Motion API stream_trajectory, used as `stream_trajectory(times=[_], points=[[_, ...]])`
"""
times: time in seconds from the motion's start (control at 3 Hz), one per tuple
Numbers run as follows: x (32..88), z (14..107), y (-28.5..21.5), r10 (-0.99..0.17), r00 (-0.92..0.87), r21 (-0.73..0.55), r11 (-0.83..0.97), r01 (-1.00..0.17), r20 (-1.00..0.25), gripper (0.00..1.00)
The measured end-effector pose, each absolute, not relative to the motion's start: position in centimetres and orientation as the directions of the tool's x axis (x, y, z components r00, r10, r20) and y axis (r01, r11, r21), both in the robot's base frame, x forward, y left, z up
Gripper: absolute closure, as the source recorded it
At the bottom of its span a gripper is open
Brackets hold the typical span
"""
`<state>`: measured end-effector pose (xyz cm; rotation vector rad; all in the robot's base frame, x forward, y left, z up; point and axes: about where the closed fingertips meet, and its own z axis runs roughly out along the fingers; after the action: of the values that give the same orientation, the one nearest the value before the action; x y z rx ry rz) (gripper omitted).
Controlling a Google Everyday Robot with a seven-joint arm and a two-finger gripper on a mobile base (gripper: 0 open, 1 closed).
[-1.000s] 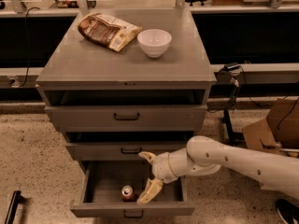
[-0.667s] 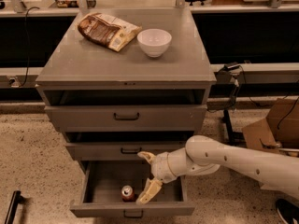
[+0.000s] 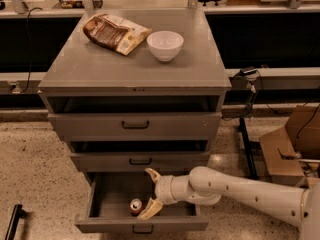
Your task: Pick coke can from bottom drawer and place on counter
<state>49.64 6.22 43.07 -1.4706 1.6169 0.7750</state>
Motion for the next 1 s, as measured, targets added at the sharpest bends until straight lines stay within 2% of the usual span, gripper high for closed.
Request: stream_trajectory(times=[0.67,1.0], points=[[49.1,40.9,6.8,-0.498,-0.031,-0.052,0.152,-0.987,-0.867,0.00],[50.1,36.2,6.7,-0.514,-0.120,0.015,0.204,-0.979,-0.850,0.00]])
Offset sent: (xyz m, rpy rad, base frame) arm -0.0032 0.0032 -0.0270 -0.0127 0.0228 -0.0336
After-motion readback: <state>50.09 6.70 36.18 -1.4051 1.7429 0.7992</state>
